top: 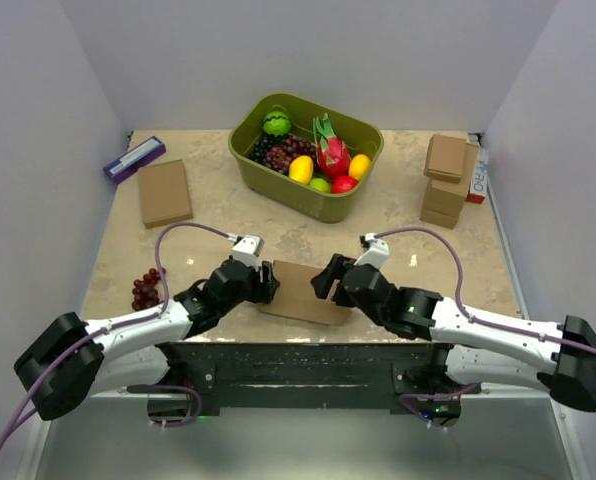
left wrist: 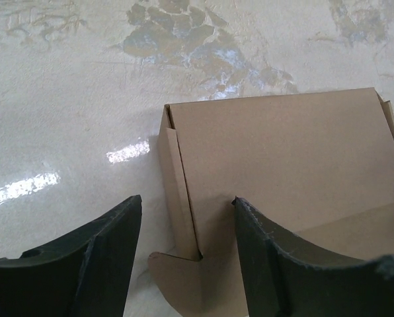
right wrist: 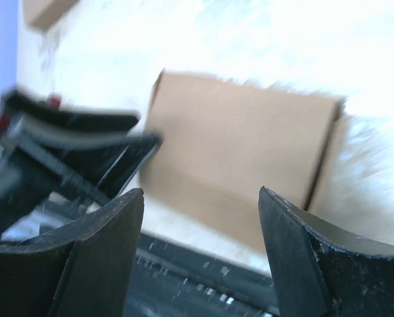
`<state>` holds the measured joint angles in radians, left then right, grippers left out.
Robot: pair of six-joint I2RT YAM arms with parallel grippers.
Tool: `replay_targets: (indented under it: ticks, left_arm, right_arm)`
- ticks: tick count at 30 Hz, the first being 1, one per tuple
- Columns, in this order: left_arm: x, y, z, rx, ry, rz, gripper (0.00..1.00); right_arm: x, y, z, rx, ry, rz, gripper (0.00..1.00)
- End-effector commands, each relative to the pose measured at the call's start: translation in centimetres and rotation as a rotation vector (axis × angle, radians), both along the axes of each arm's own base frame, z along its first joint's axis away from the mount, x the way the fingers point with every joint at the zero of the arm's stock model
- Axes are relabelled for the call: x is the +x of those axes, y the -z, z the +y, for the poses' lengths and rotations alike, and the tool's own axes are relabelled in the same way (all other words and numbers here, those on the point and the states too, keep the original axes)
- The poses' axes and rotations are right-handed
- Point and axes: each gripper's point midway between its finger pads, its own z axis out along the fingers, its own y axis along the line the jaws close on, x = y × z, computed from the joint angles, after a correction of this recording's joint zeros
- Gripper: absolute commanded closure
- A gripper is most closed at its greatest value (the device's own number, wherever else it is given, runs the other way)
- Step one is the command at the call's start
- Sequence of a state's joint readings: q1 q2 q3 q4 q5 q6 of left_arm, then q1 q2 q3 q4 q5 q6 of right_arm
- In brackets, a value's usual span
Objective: Fold the paper box
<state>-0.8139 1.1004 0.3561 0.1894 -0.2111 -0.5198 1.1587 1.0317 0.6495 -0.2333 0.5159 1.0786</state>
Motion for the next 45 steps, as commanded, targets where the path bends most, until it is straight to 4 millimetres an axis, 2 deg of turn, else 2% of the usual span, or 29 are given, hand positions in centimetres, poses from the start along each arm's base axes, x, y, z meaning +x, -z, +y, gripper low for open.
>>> replay_targets:
  ticks: [1,2,7,9,11,15,17,22,23,27,28,31,33,37,45]
  left_arm:
    - [-0.9,2.1,0.7,0.033,0.006,0.049,0.39]
    - [-1.0,2.2,0.7,0.032,0.008,0.05,0.4]
    - [-1.2,2.6,0.9,0.034,0.006,0.055,0.42]
    - [-1.4,2.9,1.0,0.037,0.01,0.061,0.42]
    - [-1.5,3.1,1.1,0.041,0.011,0.066,0.43]
    - [-1.6,3.3,1.2,0.039,0.01,0.066,0.44]
    - [-1.5,2.7,1.0,0.026,0.011,0.057,0.41]
    - [-0.1,-1.2,0.3,-0.023,-0.013,-0.006,0.21]
    - [0.3,-2.7,0.0,-0.044,-0.016,-0.036,0.19]
    - [0.8,-4.9,-0.3,-0.058,-0.017,-0.057,0.13]
    - [0.9,-5.2,-0.3,-0.063,-0.018,-0.059,0.12]
    - [1.0,-5.2,-0.3,-0.065,-0.015,-0.052,0.11]
    - [0.9,-4.8,-0.3,-0.065,-0.011,-0.04,0.11]
    - [0.7,-4.4,-0.6,-0.095,0.011,-0.031,0.19]
    - [0.6,-4.6,-0.3,-0.121,0.016,-0.02,0.17]
  right_arm:
    - [0.6,2.9,-2.7,-0.077,0.001,0.035,0.25]
    - [0.8,3.3,-2.9,-0.08,0.005,0.04,0.25]
    - [0.4,8.6,-4.0,-0.154,0.01,0.14,0.25]
    - [-0.2,10.7,-4.1,-0.16,0.006,0.193,0.34]
    - [-0.4,11.3,-4.1,-0.156,0.008,0.211,0.4]
    - [-0.2,10.5,-4.0,-0.135,0.009,0.193,0.42]
    - [-0.1,9.8,-3.9,-0.132,0.012,0.183,0.41]
    - [0.1,8.5,-4.3,-0.123,0.02,0.162,0.41]
    - [0.3,8.2,-4.5,-0.119,0.025,0.16,0.41]
    - [0.7,6.7,-4.4,-0.078,0.015,0.138,0.36]
    - [0.8,6.5,-4.4,-0.074,0.006,0.136,0.3]
    - [1.2,6.3,-4.5,-0.084,0.008,0.144,0.23]
    - [1.0,6.6,-4.5,-0.083,0.0,0.158,0.23]
    - [0.9,7.2,-3.9,-0.023,-0.024,0.179,0.24]
    - [0.9,9.0,-4.2,0.021,-0.023,0.225,0.45]
